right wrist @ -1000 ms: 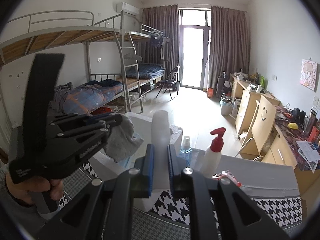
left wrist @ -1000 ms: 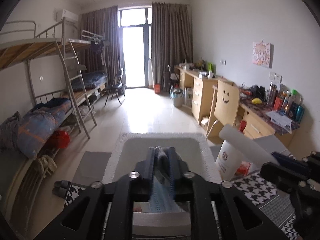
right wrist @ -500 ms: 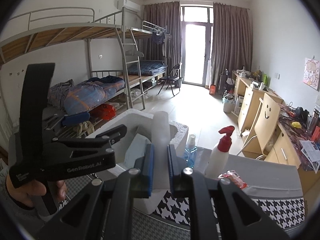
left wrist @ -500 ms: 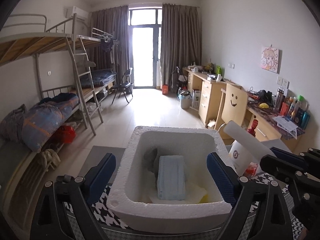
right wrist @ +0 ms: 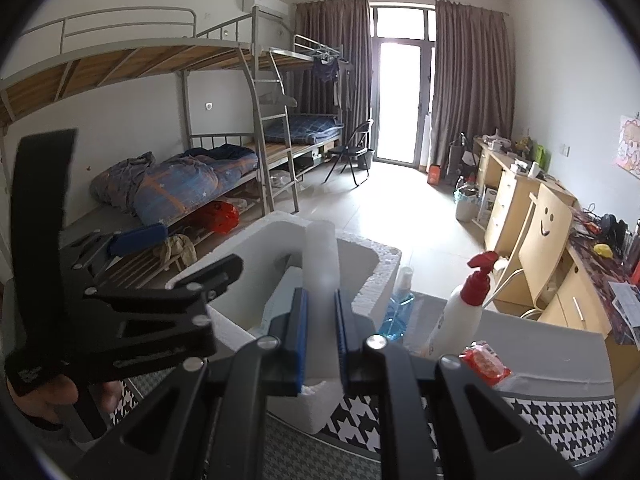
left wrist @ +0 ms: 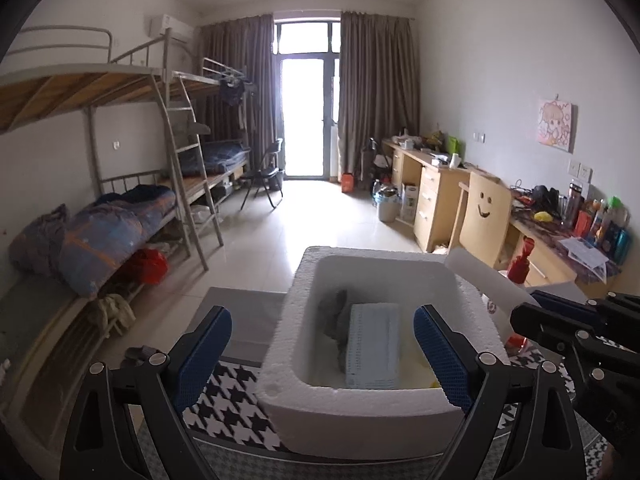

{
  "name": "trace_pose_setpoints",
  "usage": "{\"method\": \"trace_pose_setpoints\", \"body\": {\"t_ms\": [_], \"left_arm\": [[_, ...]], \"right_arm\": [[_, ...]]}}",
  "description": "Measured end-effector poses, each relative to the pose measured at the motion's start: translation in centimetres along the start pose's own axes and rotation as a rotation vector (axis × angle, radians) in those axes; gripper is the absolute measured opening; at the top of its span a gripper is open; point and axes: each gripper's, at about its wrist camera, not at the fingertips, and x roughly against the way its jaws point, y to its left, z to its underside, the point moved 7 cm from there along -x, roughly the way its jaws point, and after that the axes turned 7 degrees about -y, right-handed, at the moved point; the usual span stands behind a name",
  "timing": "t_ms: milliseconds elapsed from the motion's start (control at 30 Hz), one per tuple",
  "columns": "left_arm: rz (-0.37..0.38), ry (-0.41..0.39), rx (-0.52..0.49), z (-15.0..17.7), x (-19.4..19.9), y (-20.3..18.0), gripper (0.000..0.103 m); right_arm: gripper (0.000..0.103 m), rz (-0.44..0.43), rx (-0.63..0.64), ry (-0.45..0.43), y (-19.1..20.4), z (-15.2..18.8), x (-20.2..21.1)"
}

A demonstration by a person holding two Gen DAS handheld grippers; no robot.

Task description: Organize soft objects

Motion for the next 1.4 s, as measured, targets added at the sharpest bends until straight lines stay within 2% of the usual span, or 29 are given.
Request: {"method": "trace_pose_setpoints", "body": {"t_ms": [100, 600, 733, 767, 800, 867, 1033, 1100, 1167, 1400], "left_arm": [[-0.001, 0.000, 0.001, 0.2, 0.0, 0.2, 0.099], [-0.035, -0.001, 0.023, 0.9, 0.5, 2.4, 0.100], [-0.044, 0.001, 0.029, 0.8, 0.4, 2.7, 0.101], [-0.045, 0.001, 0.027, 0.9, 0.4, 2.8, 0.101], [-0.048, 0.003, 0.024, 0.9, 0.3, 2.9, 0.101], [-0.051, 0.006, 0.025, 1.0, 0.3, 2.9, 0.101], [-0.050, 0.009, 0.030, 1.1, 0.4, 2.9, 0.101], [-0.044, 0.013, 0.027, 1.1, 0.4, 2.6, 0.101], [-0.038, 0.009, 0.023, 1.1, 0.7, 2.4, 0.101], [-0.043, -0.004, 0.002, 0.9, 1.5, 1.6, 0.102]], "right_arm": [[0.016, -0.007, -0.004, 0.003, 0.4, -0.1, -0.4], [0.018, -0.016, -0.031, 0.057, 0.6, 0.4, -3.4], [0.028, -0.025, -0.048, 0.085, 0.3, 0.9, -4.3], [0.036, -0.018, -0.056, 0.091, 0.1, 1.0, -4.5], [0.049, -0.018, -0.064, 0.095, 0.0, 1.0, -4.5], [0.060, -0.015, -0.081, 0.084, -0.3, 0.9, -4.3], [0.061, 0.007, -0.065, 0.065, -0.2, 0.7, -3.5], [0.072, 0.019, -0.057, 0.051, -0.2, 0.5, -3.0], [0.079, 0.028, -0.056, 0.031, -0.2, 0.3, -2.5], [0.085, 0.051, -0.060, 0.006, -0.7, 0.2, -0.9]]}}
